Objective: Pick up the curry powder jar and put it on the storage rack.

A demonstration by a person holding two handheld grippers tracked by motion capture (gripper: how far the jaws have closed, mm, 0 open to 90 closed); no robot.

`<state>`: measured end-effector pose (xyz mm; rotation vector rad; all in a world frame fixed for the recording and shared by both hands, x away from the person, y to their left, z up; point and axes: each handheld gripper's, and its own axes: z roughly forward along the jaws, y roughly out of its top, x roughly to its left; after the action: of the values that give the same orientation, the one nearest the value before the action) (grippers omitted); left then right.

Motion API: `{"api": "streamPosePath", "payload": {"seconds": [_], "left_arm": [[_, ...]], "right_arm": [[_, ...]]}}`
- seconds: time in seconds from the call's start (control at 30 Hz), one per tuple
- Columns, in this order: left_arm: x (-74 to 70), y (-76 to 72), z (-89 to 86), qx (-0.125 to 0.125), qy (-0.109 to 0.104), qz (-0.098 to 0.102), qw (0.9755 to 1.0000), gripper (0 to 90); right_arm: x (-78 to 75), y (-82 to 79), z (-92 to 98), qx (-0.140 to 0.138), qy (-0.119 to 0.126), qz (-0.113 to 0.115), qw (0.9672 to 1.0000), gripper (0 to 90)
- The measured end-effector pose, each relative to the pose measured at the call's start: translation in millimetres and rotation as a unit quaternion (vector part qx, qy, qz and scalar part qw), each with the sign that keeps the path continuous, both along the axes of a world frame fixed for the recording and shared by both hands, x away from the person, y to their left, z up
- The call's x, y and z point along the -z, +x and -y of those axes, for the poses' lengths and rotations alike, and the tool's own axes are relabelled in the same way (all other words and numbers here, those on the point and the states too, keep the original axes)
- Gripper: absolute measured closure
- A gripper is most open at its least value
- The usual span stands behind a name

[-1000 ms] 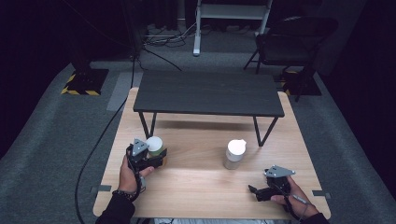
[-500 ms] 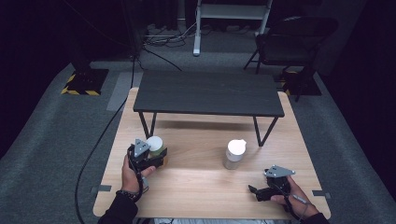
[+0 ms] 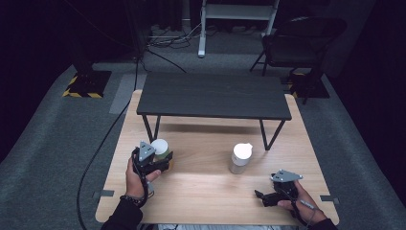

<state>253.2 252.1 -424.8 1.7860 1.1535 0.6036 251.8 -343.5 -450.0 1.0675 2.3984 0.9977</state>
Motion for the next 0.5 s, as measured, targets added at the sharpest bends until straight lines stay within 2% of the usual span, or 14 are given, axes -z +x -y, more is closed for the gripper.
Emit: {"api": "streamPosePath", "payload": {"seconds": [0.13,0.27,0.5], "left_arm": [[-2.9,-1.1,3.4,0.008,0.007,0.002,0.9999,34.2],[-6.1,-1.4,4.0,0.011,0.001,0.001,0.9999,34.3],[-18.9,-2.0,0.5,0.018,-0.033,-0.001,0.9993,34.3]], "right_arm": [[0.0,0.0,0.0,0.000,0.000,0.000,1.0000,0.3],[0.0,-0.1,0.0,0.000,0.000,0.000,1.0000,0.4],[0.1,-0.3,-0.2,0.000,0.000,0.001,1.0000,0.5]]}}
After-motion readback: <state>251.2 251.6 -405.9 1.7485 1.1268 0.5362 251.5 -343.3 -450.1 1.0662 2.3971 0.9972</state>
